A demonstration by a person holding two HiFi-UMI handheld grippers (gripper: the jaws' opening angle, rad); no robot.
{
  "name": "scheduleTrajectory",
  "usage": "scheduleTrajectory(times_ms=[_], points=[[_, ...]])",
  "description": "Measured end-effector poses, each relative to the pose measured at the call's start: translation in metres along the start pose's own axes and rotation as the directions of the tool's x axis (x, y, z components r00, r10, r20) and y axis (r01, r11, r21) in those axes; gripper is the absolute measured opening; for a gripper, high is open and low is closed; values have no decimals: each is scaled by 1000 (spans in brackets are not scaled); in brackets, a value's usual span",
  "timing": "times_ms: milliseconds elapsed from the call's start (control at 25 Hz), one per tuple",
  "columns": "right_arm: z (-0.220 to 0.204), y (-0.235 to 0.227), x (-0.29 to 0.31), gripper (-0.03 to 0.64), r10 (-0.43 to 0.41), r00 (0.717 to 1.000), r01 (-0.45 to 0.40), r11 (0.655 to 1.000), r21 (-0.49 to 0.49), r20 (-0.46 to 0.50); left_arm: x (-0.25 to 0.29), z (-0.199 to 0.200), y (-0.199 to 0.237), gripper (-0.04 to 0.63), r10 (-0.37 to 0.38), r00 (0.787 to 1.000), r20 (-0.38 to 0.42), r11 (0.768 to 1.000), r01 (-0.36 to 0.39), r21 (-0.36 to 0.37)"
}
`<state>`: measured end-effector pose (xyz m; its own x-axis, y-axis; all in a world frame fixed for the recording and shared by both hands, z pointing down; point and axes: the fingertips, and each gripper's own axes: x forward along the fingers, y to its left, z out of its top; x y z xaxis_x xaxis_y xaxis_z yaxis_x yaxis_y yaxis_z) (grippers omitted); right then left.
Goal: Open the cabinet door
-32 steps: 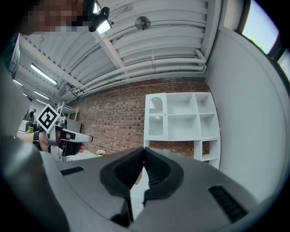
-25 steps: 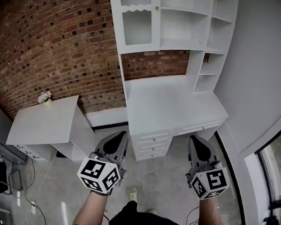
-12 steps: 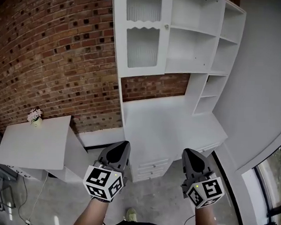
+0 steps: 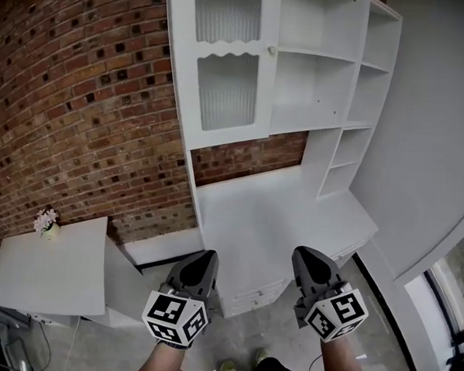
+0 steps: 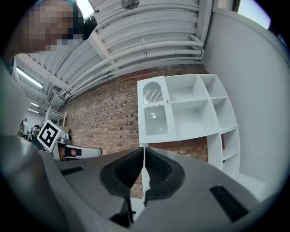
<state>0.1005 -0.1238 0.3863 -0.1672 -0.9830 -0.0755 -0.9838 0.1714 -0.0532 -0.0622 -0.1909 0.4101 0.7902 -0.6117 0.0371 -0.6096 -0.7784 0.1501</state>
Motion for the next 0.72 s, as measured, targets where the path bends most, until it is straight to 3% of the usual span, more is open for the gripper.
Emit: scheduleTrajectory(times_ms=[280,720], points=[[32,-52,70,6,52,996,-52,999,-8,76,40,1,22,6,39,999,-19,999,-39,33],[75,-131,203,8,201,972,-194,979,-65,122,138,50,56,6,168,984,59,984,-171,46]])
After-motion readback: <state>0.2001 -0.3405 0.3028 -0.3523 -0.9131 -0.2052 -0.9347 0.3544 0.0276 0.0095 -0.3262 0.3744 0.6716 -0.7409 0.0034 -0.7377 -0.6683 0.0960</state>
